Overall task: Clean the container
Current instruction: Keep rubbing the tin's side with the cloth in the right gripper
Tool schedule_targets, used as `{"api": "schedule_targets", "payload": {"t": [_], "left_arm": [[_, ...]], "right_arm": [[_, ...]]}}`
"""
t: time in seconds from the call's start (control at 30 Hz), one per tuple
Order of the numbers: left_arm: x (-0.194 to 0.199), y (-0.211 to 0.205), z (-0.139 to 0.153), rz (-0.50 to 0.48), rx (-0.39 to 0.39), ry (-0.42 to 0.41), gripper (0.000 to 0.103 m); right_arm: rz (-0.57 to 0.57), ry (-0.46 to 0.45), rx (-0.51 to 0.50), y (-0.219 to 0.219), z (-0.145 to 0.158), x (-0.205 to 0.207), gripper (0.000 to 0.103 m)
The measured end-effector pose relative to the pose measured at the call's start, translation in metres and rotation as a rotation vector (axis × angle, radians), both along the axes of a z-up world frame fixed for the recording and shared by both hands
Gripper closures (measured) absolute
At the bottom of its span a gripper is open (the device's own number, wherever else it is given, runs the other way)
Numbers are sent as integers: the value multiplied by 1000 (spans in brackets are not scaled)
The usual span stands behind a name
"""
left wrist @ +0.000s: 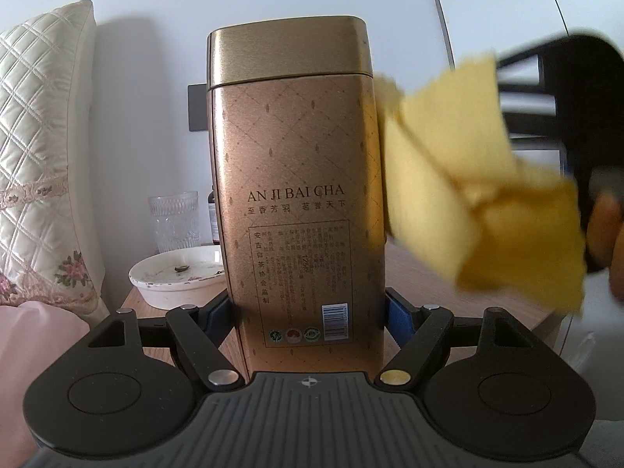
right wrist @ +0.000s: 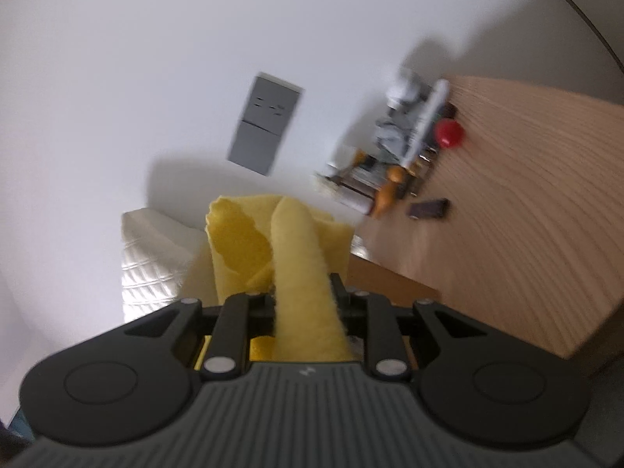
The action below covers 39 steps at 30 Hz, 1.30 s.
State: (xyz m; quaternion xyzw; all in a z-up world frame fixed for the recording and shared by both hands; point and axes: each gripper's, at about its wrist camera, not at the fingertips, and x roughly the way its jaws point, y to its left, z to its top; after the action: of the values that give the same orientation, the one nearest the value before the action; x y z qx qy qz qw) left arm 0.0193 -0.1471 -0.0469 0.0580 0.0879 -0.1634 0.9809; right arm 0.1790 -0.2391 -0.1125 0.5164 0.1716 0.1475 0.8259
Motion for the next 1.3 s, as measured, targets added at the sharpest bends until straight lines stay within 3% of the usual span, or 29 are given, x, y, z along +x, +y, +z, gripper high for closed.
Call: {"api": "schedule_targets", "payload": {"t": [0.17,0.4,0.53,0.7,0.77,0.97,1.07,1.2,1.3], "left_arm": [[-3,31,-2,0,0,-1,22],[-9,29,0,2,-1,1,22],[-6,29,-3,1,0,2,22],[41,48,-1,-1,8,0,22],[59,53,1,-2,7,0,22],[44,60,-2,-1,12,2,22],[48,62,-2,-2,14,5,22],[43,60,-3,-4,11,8,22],[44,61,0,-7,7,15,22]], "right_arm": [[-5,67,6,-1,-12,1,80],[9,-9,5,1,15,-2,80],[7,9,-1,-1,5,-2,80],[-5,133,66,-5,-26,1,80],[-6,141,66,-4,-23,3,80],[0,53,85,-4,12,4,80],[5,12,47,-4,24,5,80],[-9,59,30,-4,6,4,80],[-15,140,99,-7,-14,7,80]]}}
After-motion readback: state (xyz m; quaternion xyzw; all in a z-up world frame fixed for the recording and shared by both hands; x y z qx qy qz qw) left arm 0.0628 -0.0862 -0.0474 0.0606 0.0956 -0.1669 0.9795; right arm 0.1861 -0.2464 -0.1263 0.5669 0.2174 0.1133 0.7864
